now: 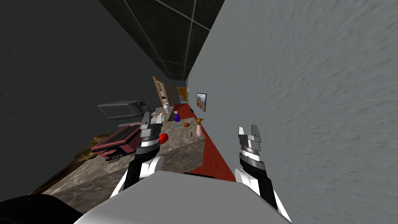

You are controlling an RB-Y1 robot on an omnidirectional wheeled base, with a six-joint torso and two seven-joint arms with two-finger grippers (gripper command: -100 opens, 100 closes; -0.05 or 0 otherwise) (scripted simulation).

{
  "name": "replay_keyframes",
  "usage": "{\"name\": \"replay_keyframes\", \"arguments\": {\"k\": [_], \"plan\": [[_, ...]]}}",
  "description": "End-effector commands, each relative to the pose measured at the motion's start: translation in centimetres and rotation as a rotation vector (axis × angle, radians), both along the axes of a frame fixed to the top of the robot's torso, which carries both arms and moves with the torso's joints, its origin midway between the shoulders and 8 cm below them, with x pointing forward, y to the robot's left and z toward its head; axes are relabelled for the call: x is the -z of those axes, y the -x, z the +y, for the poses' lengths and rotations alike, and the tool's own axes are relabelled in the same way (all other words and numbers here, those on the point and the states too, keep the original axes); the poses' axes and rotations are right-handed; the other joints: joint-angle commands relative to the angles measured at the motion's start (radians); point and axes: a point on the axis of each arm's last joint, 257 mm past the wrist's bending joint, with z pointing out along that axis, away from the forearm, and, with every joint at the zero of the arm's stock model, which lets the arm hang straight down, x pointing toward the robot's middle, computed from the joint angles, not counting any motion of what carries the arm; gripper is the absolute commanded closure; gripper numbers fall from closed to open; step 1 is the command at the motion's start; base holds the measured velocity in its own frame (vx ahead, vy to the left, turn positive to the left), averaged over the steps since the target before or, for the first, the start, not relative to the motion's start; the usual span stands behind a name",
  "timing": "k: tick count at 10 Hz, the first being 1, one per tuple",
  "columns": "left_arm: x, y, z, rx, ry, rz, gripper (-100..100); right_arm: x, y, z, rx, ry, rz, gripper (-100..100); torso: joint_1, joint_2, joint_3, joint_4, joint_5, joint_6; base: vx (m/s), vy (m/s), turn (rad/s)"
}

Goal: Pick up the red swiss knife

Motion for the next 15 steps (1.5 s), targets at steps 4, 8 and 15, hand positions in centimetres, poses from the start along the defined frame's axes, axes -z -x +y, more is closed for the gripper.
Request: {"name": "replay_keyframes", "arguments": {"k": [4, 8, 15], "plan": [[2.4, -2.0, -0.1, 0.021, -0.068, 0.122, -100, 0.0, 0.0, 0.0, 0.0, 0.0, 0.0, 0, 0.001, 0.005, 0.003, 0.001, 0.0, 0.0, -0.065, 0.003, -0.071], [5.1, -4.0, 0.2, 0.037, -0.121, 0.246, -100, 0.0, 0.0, 0.0, 0.0, 0.0, 0.0, 0, -0.003, 0.005, 0.003, 0.001, -0.001, 0.0, -0.062, -0.035, -0.078], [12.1, -7.6, 2.1, 0.061, -0.203, 0.525, -100, 0.0, 0.0, 0.0, 0.0, 0.0, 0.0, 0, -0.002, 0.001, 0.0, 0.0, -0.001, 0.0, -0.017, -0.038, -0.088]]}}
